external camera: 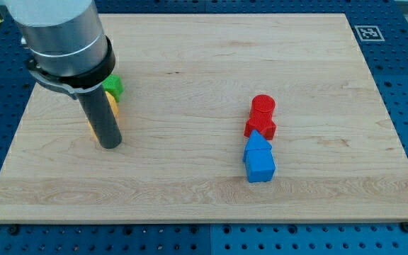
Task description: Slightly push the green circle into the top of the green star
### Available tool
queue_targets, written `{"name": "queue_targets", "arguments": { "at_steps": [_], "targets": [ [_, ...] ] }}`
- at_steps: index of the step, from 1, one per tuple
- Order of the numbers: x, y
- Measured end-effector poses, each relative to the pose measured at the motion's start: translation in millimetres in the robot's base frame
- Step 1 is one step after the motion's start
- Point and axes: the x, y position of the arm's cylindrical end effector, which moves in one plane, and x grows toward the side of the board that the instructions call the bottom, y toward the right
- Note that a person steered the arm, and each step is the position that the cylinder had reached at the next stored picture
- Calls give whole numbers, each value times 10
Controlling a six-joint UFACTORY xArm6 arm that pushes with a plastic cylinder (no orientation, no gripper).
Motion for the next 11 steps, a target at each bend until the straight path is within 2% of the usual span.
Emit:
{"name": "queue_targets", "arguments": {
  "at_steps": [2,3,4,5,6,7,8,9,10,11],
  "targets": [
    [92,-38],
    [55,-469],
    [-218,-1161],
    [-538,-1249],
    [-289,-1228],
    [-754,-1340],
    [-1493,-1383],
    [-1569,-980],
    [-1674,-827],
    [-1517,-834]
  ]
}}
